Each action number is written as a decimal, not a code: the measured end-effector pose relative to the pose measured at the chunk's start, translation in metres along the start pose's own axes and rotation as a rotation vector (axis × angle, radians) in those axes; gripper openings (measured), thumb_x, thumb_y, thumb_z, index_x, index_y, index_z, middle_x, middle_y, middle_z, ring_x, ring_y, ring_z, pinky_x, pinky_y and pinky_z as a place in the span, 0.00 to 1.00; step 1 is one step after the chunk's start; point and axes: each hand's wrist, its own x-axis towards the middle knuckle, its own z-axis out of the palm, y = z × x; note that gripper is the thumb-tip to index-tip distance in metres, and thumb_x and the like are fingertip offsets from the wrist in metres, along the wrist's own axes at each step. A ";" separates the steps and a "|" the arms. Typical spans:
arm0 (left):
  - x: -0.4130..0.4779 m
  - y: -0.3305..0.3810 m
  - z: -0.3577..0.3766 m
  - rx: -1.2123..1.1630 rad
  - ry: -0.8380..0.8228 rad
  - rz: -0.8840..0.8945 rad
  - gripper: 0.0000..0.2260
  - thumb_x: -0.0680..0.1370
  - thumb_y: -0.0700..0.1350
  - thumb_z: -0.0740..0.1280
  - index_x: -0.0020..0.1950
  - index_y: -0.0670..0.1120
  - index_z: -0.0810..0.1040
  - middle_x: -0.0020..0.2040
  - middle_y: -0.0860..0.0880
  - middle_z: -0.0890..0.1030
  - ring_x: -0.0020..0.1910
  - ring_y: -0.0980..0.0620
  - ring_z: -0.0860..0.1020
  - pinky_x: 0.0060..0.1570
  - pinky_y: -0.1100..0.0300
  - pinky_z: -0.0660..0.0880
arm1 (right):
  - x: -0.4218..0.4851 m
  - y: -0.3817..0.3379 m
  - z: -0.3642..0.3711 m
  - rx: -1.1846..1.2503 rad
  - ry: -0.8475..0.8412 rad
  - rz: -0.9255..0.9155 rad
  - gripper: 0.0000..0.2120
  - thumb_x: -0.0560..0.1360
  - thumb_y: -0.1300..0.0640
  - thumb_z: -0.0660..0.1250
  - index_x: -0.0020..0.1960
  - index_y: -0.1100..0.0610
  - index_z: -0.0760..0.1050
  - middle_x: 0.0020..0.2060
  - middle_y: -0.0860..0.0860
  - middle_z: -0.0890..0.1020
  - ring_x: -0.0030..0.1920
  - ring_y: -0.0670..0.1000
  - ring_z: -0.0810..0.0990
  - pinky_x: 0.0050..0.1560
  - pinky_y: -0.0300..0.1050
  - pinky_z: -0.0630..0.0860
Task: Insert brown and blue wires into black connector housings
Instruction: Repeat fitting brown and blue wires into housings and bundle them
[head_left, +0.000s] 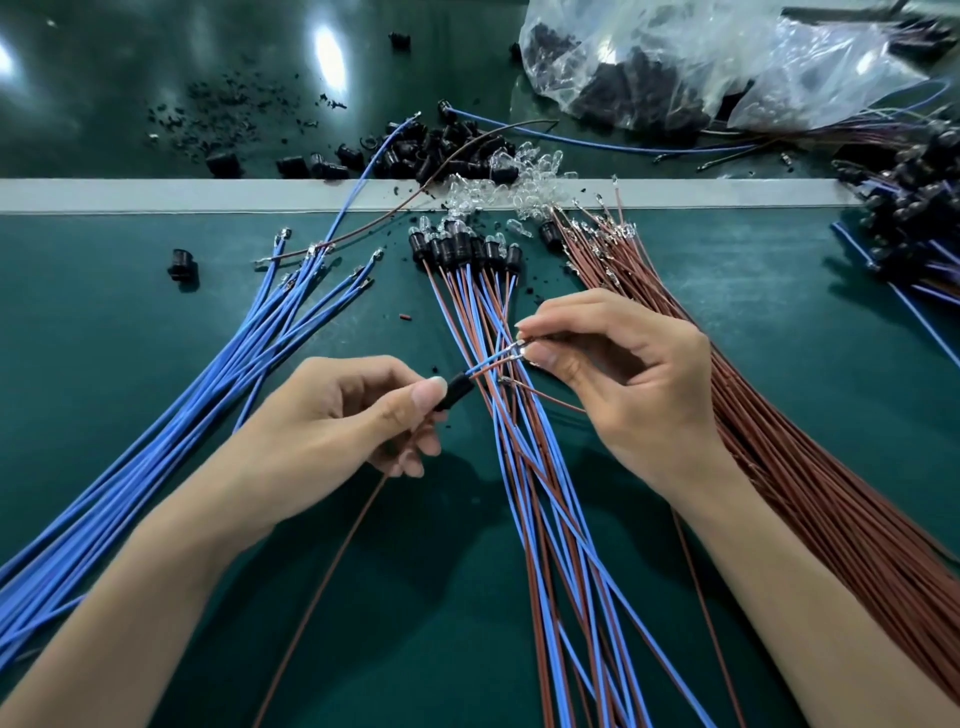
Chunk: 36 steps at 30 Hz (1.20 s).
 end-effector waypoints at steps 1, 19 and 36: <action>0.000 0.000 -0.001 0.011 -0.015 -0.010 0.12 0.69 0.52 0.66 0.35 0.44 0.80 0.32 0.45 0.81 0.28 0.52 0.78 0.30 0.67 0.74 | 0.000 0.000 0.001 0.005 -0.006 0.000 0.08 0.71 0.65 0.71 0.50 0.58 0.79 0.44 0.47 0.81 0.45 0.42 0.81 0.48 0.32 0.75; 0.001 -0.006 0.009 -0.006 0.028 0.087 0.09 0.70 0.49 0.67 0.37 0.43 0.80 0.31 0.47 0.82 0.23 0.57 0.71 0.24 0.71 0.66 | -0.007 -0.009 0.017 0.212 0.006 0.133 0.11 0.69 0.71 0.70 0.49 0.60 0.79 0.42 0.48 0.81 0.44 0.40 0.81 0.48 0.31 0.75; -0.002 -0.004 0.006 0.216 0.040 0.185 0.06 0.72 0.54 0.67 0.43 0.53 0.80 0.28 0.52 0.78 0.28 0.53 0.68 0.28 0.64 0.62 | -0.005 -0.013 0.013 0.139 -0.027 0.117 0.10 0.70 0.67 0.71 0.50 0.58 0.78 0.42 0.47 0.82 0.44 0.42 0.81 0.49 0.33 0.75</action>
